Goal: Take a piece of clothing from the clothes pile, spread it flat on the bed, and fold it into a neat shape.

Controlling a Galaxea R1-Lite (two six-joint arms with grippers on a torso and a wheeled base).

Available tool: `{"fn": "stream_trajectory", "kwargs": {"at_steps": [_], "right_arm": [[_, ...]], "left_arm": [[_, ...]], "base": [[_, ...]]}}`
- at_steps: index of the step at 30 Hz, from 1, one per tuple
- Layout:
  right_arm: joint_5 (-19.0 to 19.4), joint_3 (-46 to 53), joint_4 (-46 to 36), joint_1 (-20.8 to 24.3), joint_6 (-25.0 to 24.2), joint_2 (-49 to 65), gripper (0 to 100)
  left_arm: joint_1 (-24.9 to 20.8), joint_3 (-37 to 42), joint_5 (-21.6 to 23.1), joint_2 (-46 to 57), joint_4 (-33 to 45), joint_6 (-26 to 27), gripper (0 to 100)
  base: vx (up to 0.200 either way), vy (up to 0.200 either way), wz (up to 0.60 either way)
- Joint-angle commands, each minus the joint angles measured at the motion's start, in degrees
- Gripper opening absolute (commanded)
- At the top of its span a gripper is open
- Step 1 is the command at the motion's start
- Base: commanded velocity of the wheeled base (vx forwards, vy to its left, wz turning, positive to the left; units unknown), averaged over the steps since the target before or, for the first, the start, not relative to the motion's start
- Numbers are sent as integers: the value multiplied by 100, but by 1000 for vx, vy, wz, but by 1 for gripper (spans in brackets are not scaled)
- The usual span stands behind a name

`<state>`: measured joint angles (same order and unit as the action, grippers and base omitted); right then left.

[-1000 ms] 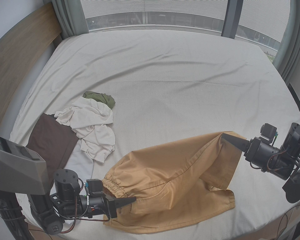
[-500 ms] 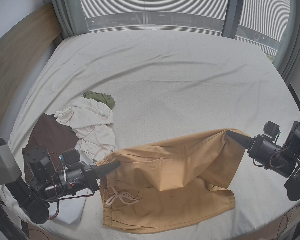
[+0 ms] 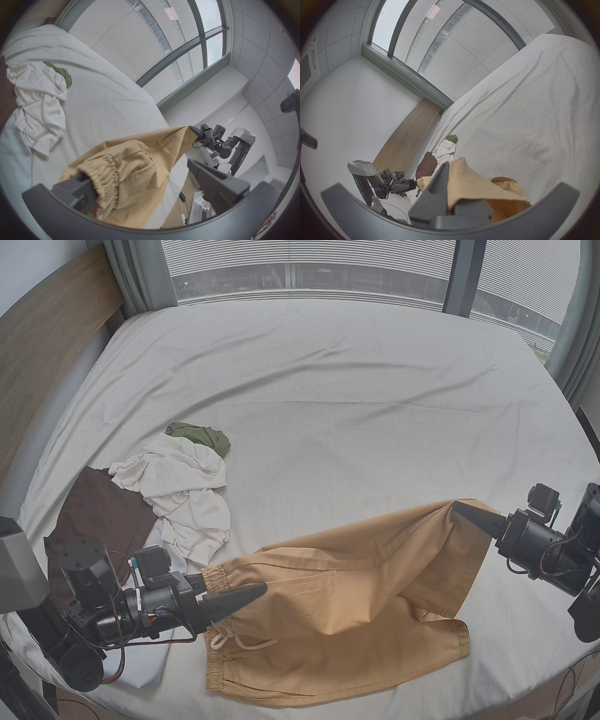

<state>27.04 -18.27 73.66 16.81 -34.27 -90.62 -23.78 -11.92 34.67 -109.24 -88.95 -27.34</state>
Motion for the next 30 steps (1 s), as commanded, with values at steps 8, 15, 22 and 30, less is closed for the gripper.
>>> {"fn": "stream_trajectory", "kwargs": {"at_steps": [8, 15, 22, 30], "right_arm": [[3, -10, 8, 6, -1, 1, 0], [3, -1, 8, 6, -1, 1, 0], [3, -36, 8, -29, -1, 45, 0], [153, -80, -9, -29, -177, 502, 0]], "left_arm": [[-170, -12, -321, -370, -8, 1, 100], [-153, -56, -444, -273, -8, 1, 0], [-109, -144, -435, -10, -8, -8, 0], [225, -539, -435, 948, 1, -491, 0]], "base": [[0, 0, 0], [0, 0, 0], [0, 0, 0], [0, 0, 0]]}}
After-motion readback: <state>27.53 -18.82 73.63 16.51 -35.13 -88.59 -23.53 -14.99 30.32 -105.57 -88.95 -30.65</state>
